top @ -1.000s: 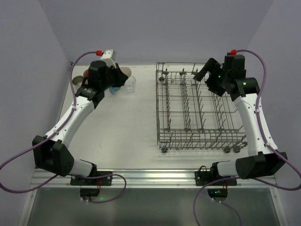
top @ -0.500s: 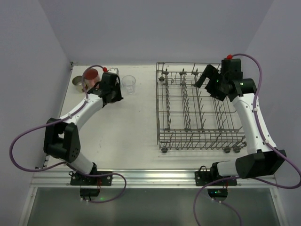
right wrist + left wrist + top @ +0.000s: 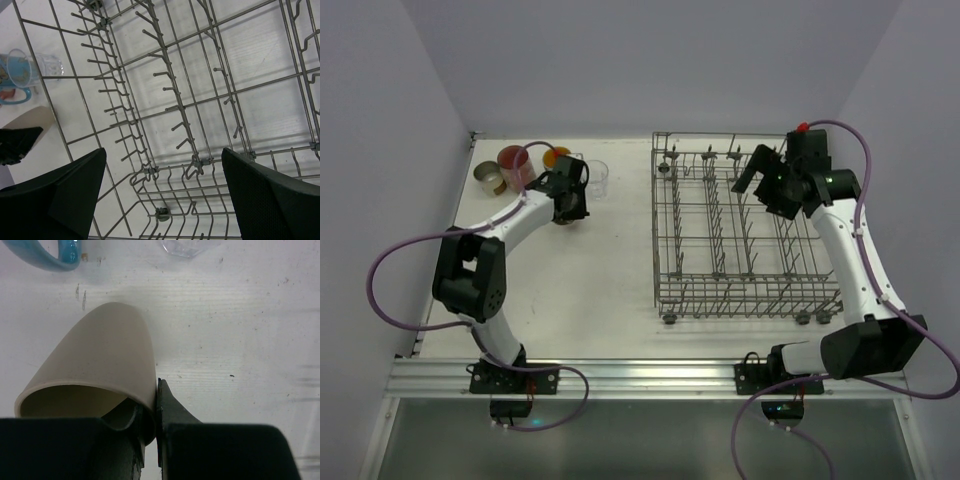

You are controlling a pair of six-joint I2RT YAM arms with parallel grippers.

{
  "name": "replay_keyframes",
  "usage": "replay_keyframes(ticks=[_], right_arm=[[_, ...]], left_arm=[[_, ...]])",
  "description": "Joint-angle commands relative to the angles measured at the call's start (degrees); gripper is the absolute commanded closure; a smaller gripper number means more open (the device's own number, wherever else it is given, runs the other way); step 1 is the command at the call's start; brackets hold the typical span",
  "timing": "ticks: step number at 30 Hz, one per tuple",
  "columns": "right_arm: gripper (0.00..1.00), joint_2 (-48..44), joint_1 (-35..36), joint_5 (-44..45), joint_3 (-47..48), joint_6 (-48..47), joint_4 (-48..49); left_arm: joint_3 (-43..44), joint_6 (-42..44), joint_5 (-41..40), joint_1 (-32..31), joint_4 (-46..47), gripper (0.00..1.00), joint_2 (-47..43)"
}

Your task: Unload the cups from the dish rack

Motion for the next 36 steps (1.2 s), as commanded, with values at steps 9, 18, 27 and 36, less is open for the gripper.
replay_keyframes(ticks=[9,18,27,36], right_arm=[[0.01,0.01,0.29,1.45,-2.17,-1.70,1.25],[0.01,-0.17,0.55,1.18,-3.05,-2.75,2.21],[0.01,-1.13,0.99,2.06,-5.07,-3.45,2.65],[0.01,-1.57,0.99,2.06,-6.21,-3.63,2.91]], left_arm=[[5.81,1.07,0.14,-0.09,-0.61,0.80,3.63],[6.69,0.11,-2.40,-0.09,-0.26,0.31,2.50],[11.61,0.46,-2.58,0.17,-0.43,0.19,2.84],[15.57,0.99,-1.79,0.09,-1.14,0.18,4.95]])
